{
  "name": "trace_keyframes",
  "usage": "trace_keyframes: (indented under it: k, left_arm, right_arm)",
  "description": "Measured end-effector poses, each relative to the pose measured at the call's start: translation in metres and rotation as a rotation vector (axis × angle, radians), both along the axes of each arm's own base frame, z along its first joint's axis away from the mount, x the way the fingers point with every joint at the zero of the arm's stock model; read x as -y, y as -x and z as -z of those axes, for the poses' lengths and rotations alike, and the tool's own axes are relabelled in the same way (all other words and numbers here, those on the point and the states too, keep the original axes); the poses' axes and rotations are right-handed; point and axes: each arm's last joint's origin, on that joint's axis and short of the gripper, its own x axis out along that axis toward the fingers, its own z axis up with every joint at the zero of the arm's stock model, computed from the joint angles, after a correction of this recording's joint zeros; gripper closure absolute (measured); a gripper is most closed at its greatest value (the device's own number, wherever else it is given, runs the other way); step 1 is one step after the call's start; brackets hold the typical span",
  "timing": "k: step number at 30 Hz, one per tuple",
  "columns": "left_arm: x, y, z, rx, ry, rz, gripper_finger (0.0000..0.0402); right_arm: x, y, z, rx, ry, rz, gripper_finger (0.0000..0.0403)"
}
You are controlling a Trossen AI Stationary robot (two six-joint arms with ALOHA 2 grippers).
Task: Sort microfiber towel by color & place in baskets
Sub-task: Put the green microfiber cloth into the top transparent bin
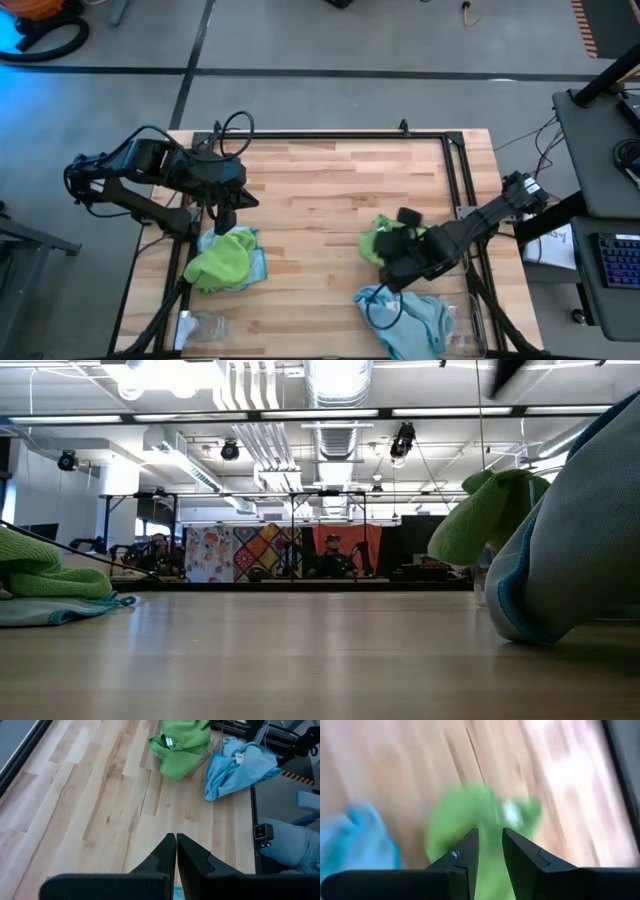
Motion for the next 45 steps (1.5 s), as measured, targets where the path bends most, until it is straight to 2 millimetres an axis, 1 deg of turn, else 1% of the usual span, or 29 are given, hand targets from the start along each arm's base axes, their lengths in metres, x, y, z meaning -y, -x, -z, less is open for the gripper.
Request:
trace_keyframes:
  k: [2,5,8,10,12,14,16,18,21,24,28,30,32,34,36,39,43,45]
  left_arm:
    - [0.000,0.000,0.000,0.000,0.000,0.000,0.0402]
    - [0.000,0.000,0.000,0.000,0.000,0.000,0.0402]
    - [0.000,0.000,0.000,0.000,0.000,-0.001,0.0402]
    - [0.000,0.000,0.000,0.000,0.012,-0.010,0.0402]
    - [0.000,0.000,0.000,-0.001,0.027,-0.025,0.0402]
    - [0.000,0.000,0.000,-0.003,0.039,-0.037,0.0402]
    - [0.000,0.001,0.001,-0.009,0.044,-0.043,0.0402]
    - [0.000,0.002,0.000,-0.007,0.047,-0.051,0.0402]
    - [-0.001,0.005,0.001,-0.010,0.027,-0.072,0.0402]
    - [-0.003,0.007,0.002,-0.014,0.008,-0.095,0.0402]
    - [-0.003,0.009,0.003,-0.026,0.013,-0.104,0.0402]
    - [-0.003,0.010,0.004,-0.039,0.018,-0.111,0.0402]
    - [-0.003,0.011,0.007,-0.061,0.019,-0.116,0.0402]
    - [-0.003,0.013,0.012,-0.104,0.025,-0.128,0.0402]
    - [-0.003,0.015,0.021,-0.169,0.040,-0.146,0.0402]
    - [-0.003,0.020,0.036,-0.260,0.062,-0.182,0.0402]
    - [0.001,0.029,0.062,-0.349,0.121,-0.187,0.0402]
    - [0.004,0.034,0.077,-0.387,0.147,-0.208,0.0402]
  right_arm:
    - [-0.005,-0.013,-0.007,0.124,0.018,-0.100,0.0321]
    - [-0.017,-0.033,-0.017,0.302,0.034,-0.302,0.0320]
    - [-0.025,-0.049,-0.023,0.435,0.103,-0.477,0.0319]
    - [-0.025,-0.059,-0.022,0.474,0.154,-0.541,0.0319]
    - [-0.018,-0.069,-0.018,0.492,0.185,-0.548,0.0319]
    - [-0.005,-0.082,-0.009,0.482,0.196,-0.505,0.0319]
    - [0.011,-0.095,0.005,0.447,0.164,-0.468,0.0319]
    - [0.027,-0.111,0.024,0.403,0.088,-0.480,0.0319]
    - [0.045,-0.138,0.053,0.408,-0.027,-0.541,0.0320]
    - [0.055,-0.162,0.078,0.453,-0.074,-0.604,0.0323]
    - [0.060,-0.184,0.104,0.498,-0.030,-0.649,0.0328]
    - [0.059,-0.189,0.114,0.506,-0.020,-0.662,0.0330]
    - [0.058,-0.190,0.118,0.500,-0.022,-0.665,0.0330]
    - [0.058,-0.188,0.120,0.474,-0.039,-0.651,0.0330]
    - [0.057,-0.181,0.118,0.417,-0.059,-0.639,0.0330]
    - [0.056,-0.168,0.103,0.364,-0.067,-0.587,0.0330]
    - [0.052,-0.147,0.074,0.340,-0.092,-0.499,0.0330]
    - [0.049,-0.138,0.067,0.316,-0.118,-0.473,0.0330]
